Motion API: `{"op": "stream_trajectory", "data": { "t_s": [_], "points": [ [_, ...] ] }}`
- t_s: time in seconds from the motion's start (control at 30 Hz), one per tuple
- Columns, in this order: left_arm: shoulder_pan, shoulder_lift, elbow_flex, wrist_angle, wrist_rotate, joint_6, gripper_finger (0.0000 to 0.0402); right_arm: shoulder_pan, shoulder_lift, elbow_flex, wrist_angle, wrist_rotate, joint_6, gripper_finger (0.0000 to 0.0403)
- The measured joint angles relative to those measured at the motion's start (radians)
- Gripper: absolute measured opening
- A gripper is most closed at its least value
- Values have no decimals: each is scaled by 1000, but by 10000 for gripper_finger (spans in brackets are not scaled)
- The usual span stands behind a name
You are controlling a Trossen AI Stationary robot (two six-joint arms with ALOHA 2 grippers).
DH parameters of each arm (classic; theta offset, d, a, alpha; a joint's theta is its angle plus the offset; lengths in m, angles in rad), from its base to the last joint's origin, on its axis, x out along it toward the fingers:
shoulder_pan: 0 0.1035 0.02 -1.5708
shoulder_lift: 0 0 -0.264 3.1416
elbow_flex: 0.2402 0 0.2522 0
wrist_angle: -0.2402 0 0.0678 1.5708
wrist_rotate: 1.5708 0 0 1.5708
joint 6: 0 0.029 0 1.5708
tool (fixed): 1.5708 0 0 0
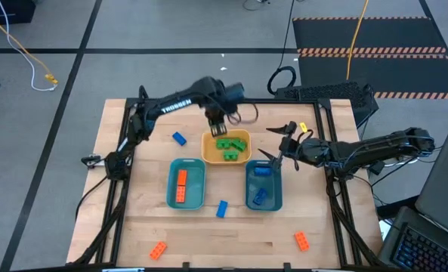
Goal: Sort & place blocks by color
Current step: Put the green game piece into the yellow bin
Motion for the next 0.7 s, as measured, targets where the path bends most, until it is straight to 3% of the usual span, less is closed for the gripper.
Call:
{"op": "stream_trajectory", "data": {
  "t_s": [0.3,0.7],
  "points": [
    [-176,0,-75,7,-1,-140,69,0,-70,0,-86,0,81,377],
    [-205,1,-220,71,-10,-129,69,62,-74,0,-125,-3,136,377]
  ]
}}
